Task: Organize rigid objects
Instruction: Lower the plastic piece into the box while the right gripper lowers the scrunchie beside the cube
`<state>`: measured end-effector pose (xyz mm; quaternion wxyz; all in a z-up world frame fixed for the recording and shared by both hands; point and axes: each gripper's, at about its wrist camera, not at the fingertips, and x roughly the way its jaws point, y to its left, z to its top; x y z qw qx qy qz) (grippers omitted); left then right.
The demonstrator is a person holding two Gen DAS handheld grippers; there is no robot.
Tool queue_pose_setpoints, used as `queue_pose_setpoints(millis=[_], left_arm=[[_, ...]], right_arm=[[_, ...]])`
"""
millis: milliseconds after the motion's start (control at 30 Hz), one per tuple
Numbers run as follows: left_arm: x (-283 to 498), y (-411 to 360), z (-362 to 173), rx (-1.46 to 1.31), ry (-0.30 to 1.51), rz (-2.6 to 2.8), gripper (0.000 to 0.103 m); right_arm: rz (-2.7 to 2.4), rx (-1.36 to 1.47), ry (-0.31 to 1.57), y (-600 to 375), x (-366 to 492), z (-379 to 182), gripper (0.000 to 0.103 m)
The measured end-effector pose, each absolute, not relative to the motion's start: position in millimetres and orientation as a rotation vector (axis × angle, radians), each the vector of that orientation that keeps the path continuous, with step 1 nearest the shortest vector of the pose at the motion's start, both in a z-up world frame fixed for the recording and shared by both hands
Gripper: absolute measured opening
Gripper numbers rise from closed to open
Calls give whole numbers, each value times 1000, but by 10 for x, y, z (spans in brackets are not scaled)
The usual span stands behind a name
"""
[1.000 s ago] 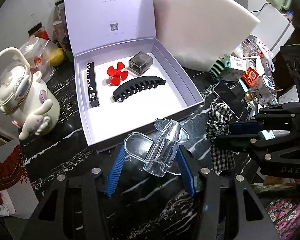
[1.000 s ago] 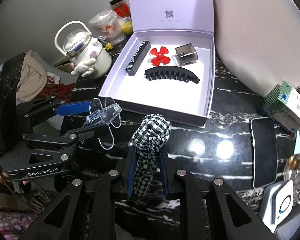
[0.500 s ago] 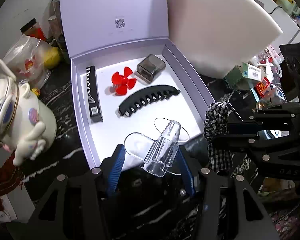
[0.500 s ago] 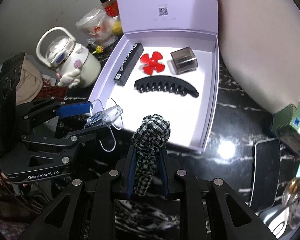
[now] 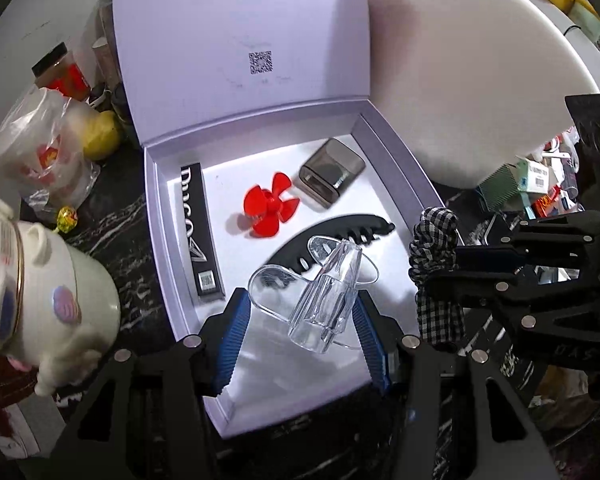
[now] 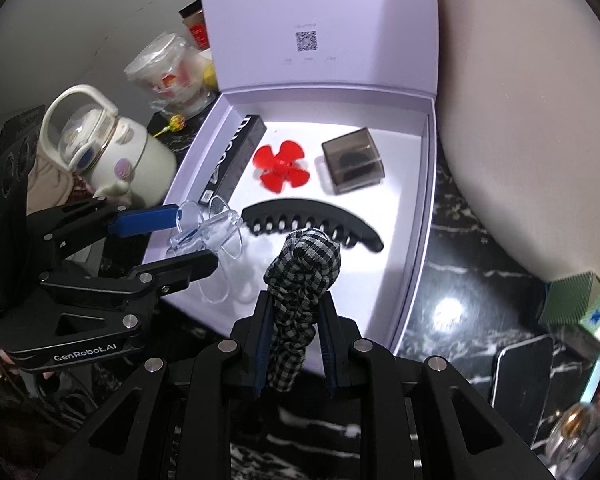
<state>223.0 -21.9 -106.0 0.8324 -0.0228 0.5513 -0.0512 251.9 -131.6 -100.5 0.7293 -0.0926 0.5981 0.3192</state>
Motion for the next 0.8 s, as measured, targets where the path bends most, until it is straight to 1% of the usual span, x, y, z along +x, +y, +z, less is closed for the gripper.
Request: queue_pose_setpoints(millis=[800], left_arm=[[2825, -29, -1229, -49, 1146, -87, 52]], right_arm=[[652, -234, 1230, -1080, 3171, -1121, 22]])
